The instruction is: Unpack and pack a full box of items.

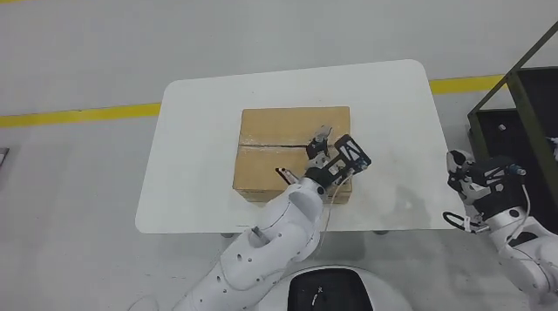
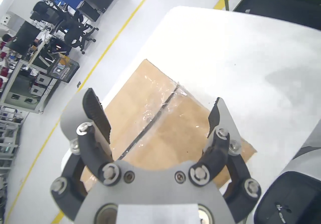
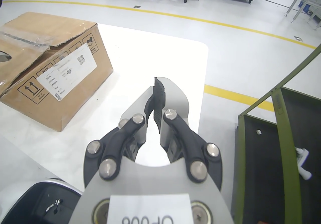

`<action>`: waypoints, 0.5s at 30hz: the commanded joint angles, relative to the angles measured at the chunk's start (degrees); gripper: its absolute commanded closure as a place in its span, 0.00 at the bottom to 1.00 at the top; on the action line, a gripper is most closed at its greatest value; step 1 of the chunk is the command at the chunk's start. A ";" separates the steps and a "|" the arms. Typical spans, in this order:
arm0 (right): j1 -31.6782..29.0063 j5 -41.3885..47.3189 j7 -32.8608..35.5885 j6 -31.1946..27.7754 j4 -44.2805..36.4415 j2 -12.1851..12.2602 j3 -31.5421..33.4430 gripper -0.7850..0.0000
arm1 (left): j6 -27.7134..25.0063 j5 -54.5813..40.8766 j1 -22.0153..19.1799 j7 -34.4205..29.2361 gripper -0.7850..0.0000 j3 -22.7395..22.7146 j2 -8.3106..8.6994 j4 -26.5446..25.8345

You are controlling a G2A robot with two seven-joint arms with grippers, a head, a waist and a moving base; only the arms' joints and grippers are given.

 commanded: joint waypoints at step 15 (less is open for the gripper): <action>0.00 0.08 0.16 -0.51 0.24 -0.45 0.79 1.00 | -0.09 8.86 -4.29 -5.94 0.41 2.77 -4.31 8.37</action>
